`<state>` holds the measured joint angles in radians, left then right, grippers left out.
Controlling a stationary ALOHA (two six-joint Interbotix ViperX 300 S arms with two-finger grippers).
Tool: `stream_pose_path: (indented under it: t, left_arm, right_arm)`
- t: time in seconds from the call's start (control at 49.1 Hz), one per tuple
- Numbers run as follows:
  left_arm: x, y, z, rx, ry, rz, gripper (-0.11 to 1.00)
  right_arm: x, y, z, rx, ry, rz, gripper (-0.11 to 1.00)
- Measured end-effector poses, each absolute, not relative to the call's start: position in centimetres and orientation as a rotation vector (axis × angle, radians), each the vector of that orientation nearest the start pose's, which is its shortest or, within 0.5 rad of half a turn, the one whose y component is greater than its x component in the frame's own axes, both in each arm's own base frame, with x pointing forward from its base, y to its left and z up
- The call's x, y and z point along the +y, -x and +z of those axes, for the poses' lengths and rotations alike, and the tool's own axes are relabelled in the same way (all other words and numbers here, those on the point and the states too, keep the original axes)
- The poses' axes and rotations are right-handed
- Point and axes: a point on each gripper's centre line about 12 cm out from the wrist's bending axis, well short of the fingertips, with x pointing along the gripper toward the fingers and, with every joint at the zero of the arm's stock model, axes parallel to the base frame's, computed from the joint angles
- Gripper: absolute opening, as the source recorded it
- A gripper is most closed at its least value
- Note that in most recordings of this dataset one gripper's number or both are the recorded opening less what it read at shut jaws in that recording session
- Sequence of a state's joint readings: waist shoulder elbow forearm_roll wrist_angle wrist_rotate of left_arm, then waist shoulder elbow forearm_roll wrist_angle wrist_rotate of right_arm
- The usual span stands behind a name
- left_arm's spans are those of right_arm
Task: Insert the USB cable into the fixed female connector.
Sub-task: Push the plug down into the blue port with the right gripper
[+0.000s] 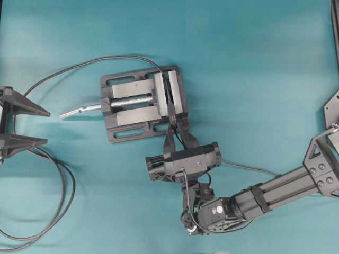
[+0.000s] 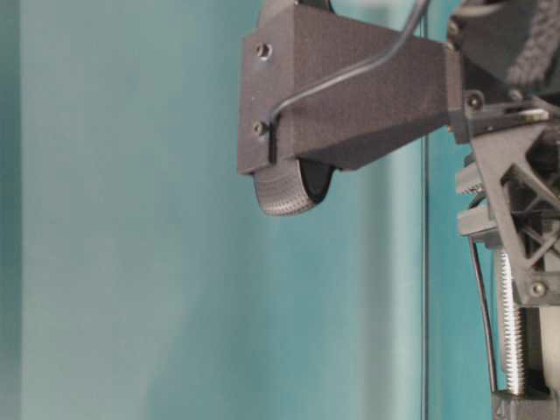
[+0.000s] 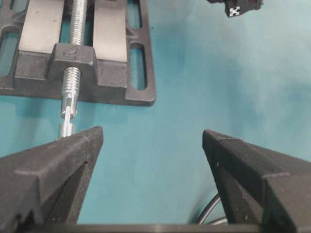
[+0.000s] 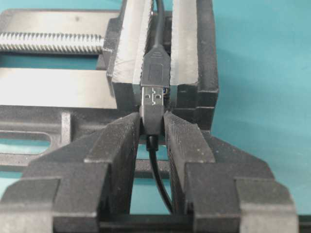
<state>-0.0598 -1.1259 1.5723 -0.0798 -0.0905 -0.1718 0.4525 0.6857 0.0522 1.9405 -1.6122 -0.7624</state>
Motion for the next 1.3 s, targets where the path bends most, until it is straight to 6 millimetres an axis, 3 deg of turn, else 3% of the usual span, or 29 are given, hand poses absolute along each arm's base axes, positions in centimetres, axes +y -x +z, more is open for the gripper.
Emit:
stream_pose_path:
  t: [0.876,1.304]
  left_arm:
    - [-0.7,-13.6,13.9,0.361,0.238,-0.007,1.00]
    - [-0.7,-13.6,13.9,0.360,0.238,-0.005,1.00]
  right_arm:
    - [8.3,-43.2,9.1,0.189,-0.226,-1.433,0.20]
    - [7.1,-42.5,9.9,0.195,-0.221,-1.438,0.20]
